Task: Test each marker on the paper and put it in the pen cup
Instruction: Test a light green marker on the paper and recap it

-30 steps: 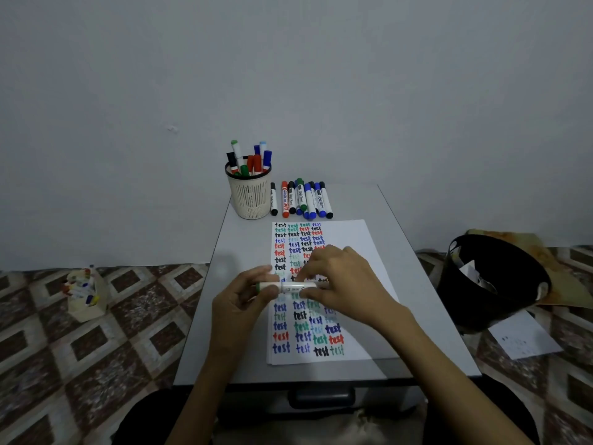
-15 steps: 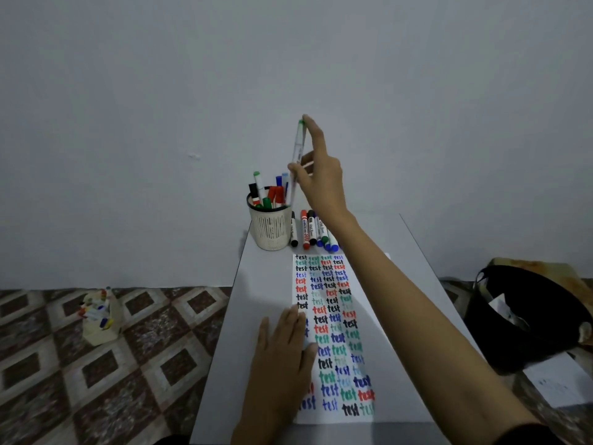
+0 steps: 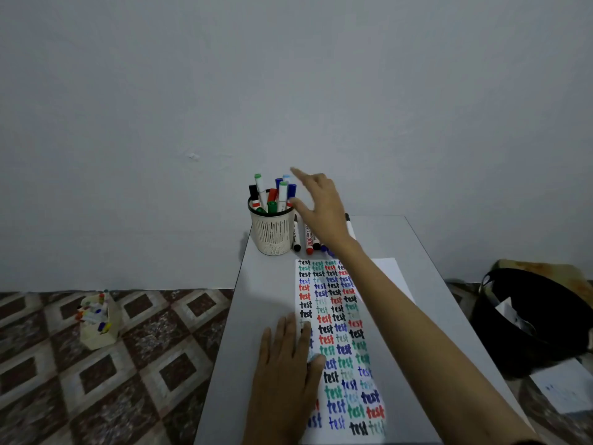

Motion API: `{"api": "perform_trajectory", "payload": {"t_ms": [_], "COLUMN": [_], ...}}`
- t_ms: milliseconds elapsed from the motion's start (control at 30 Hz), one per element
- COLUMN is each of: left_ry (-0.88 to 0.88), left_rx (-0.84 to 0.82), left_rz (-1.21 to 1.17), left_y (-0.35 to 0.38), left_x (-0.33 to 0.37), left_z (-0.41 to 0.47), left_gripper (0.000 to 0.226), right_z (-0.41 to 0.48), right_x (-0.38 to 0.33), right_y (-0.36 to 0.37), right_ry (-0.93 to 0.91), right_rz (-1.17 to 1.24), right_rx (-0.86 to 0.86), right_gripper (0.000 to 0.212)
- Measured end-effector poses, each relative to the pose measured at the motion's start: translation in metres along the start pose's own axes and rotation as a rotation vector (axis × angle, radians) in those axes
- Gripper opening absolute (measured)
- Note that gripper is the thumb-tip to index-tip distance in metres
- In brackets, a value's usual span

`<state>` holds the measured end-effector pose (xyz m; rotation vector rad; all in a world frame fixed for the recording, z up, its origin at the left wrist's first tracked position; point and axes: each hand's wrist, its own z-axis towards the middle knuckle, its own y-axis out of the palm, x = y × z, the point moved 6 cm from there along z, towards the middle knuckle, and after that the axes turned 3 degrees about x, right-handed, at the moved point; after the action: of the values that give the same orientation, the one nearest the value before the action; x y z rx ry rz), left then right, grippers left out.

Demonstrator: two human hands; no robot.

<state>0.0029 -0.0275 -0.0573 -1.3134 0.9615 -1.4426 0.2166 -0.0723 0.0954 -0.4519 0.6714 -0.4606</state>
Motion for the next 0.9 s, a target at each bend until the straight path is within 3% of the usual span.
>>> {"api": "perform_trajectory", "payload": {"t_ms": [100,233,300,533,700,900], "left_ry": [-0.009,0.039,0.005,-0.017,-0.018,-0.031], "left_rx": [-0.006,0.116,0.089,0.104,0.119,0.14], "left_rz": [-0.03,-0.066,-0.13,-0.181,-0.241,-0.281], "left_y": [0.001,-0.008,-0.01,-0.012,-0.018,-0.019], "left_x": [-0.002,0.004,0.002,0.0,-0.001,-0.006], "left_z": [0.0,-0.001,-0.002,-0.004,-0.006,-0.016], "left_gripper": [0.058,0.081,0.09,0.1,0.088,0.096], "right_z": [-0.037,-0.117,-0.152,-0.191,-0.199,-0.205], "right_x": [0.033,0.095,0.108,0.09,0.085,0.08], "right_y": [-0.035,-0.079,-0.095,-0.09,-0.088,-0.085], "right_ry": [0.161,0.461,0.533,0.411,0.377,0.362], "right_rz": [0.102,-0.04,-0.103,-0.37,-0.422,-0.432], "right_rx": [-0.065,-0.218,-0.265,-0.495,-0.535,-0.514], "right_gripper": [0.058,0.055,0.055,0.064,0.067,0.065]}}
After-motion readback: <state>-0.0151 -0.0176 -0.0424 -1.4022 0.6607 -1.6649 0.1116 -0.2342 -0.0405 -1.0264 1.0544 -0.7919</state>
